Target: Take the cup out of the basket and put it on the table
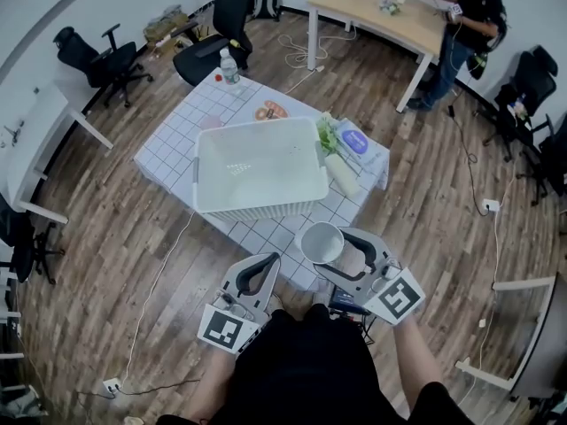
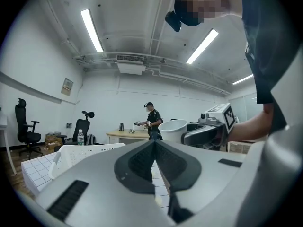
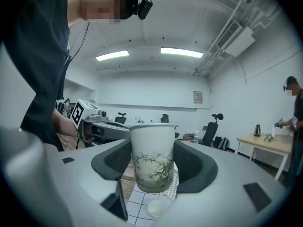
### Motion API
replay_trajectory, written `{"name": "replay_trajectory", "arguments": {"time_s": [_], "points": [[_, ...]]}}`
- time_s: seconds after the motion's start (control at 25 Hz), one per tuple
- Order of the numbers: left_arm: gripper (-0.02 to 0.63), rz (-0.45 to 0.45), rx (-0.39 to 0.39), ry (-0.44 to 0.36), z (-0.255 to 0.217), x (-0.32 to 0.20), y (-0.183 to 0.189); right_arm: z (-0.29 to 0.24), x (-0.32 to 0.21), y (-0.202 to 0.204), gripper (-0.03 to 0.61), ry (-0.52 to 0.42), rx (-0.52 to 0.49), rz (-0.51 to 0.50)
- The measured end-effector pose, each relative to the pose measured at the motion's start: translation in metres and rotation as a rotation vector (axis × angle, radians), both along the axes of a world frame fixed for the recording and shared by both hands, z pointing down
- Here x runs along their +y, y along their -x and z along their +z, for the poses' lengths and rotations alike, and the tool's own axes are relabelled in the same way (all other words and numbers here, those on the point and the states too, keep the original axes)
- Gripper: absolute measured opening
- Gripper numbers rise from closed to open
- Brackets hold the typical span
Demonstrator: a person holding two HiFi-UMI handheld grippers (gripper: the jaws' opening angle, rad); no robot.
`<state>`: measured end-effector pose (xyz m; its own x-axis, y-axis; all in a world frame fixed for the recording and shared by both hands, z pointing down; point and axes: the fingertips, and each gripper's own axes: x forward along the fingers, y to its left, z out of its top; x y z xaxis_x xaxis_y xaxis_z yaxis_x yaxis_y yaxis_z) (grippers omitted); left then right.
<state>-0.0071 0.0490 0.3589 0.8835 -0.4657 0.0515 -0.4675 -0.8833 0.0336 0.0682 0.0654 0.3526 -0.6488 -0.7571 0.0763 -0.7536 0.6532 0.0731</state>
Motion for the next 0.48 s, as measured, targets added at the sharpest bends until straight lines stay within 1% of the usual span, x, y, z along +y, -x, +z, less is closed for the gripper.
{"name": "replay_trajectory", "arguments": {"time_s": [0.2, 0.32, 0.48], "points": [[0.006, 0.018, 0.001, 0.022, 0.0, 0.009, -0.003, 0.008, 0.019, 0.001, 0.293, 0.02, -0.084, 0.039], [0.006, 0.026, 0.001, 0.033, 0.001, 0.016, -0.005, 0.019, 0.031, -0.001, 0.293, 0.061, -0.082, 0.038], [0.006, 0.027, 0.0, 0.043, 0.003, 0.021, -0.005, 0.02, 0.037, 0.002, 0.29, 0.068, -0.083, 0.016]]}}
